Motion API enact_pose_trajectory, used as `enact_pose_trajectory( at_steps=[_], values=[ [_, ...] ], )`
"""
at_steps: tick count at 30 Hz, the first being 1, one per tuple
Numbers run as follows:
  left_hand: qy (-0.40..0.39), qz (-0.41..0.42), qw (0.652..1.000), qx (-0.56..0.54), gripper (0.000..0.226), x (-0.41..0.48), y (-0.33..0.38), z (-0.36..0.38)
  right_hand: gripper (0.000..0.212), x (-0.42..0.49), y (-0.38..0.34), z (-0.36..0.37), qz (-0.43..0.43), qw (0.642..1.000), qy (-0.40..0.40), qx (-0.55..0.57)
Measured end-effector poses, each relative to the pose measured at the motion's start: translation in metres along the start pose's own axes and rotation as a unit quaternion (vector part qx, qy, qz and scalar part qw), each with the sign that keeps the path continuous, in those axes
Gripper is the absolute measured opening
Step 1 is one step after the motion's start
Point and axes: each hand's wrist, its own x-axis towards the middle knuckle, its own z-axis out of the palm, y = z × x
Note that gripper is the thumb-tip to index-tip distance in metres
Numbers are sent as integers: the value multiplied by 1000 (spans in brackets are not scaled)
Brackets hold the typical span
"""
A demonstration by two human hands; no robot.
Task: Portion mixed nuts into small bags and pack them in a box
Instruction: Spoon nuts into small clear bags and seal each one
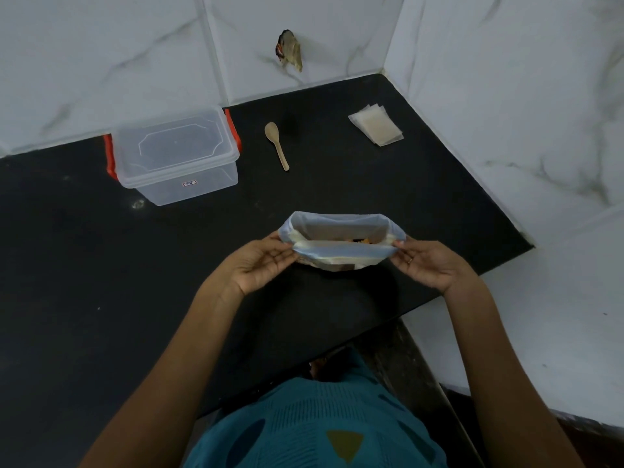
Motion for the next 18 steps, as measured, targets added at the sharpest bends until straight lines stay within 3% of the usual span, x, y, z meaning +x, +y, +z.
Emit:
enact_pose_trajectory(
  at_steps=[8, 13, 18],
  values=[
    [34, 38, 991, -124, 19, 5, -6, 13, 26, 7, 11, -1, -10, 998, -46, 53],
    [42, 68, 997, 8, 21, 2, -8, 7, 12, 3, 13, 0, -23, 998, -26, -49],
    [85, 106, 989, 65, 21, 2, -17, 5, 6, 3, 17, 3, -16, 991, 21, -130]
  ],
)
